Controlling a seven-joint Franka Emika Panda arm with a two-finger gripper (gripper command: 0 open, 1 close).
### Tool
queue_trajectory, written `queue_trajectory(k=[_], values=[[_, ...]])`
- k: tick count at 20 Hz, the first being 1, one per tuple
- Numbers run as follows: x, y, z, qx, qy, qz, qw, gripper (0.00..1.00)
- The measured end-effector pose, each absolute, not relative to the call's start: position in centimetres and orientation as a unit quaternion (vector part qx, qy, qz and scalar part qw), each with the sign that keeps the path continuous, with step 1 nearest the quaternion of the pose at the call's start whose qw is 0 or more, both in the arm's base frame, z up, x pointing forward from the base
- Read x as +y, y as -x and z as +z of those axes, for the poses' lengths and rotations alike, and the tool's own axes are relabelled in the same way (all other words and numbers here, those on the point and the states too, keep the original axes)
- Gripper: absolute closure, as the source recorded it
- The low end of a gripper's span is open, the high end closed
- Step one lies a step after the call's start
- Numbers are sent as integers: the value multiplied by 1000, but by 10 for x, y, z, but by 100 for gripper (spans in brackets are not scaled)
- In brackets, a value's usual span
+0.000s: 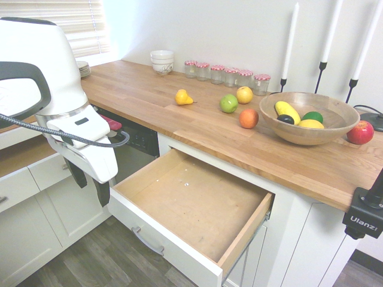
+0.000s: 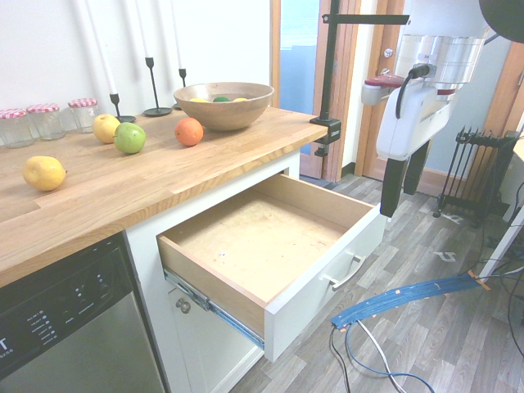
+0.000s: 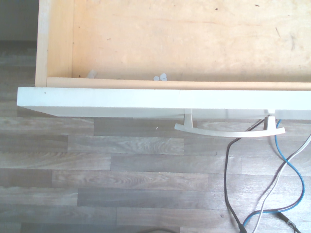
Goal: Close the drawer
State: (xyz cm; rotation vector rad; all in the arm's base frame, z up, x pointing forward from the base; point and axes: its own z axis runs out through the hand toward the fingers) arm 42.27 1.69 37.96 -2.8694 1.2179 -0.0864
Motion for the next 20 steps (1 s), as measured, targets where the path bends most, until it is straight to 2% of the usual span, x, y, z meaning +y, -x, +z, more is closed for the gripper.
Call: queue_trajectory(k=[9, 20], values=[[13, -422, 361, 396, 918, -20, 11, 0], [-5, -411, 250, 416, 909, 17, 0, 0]])
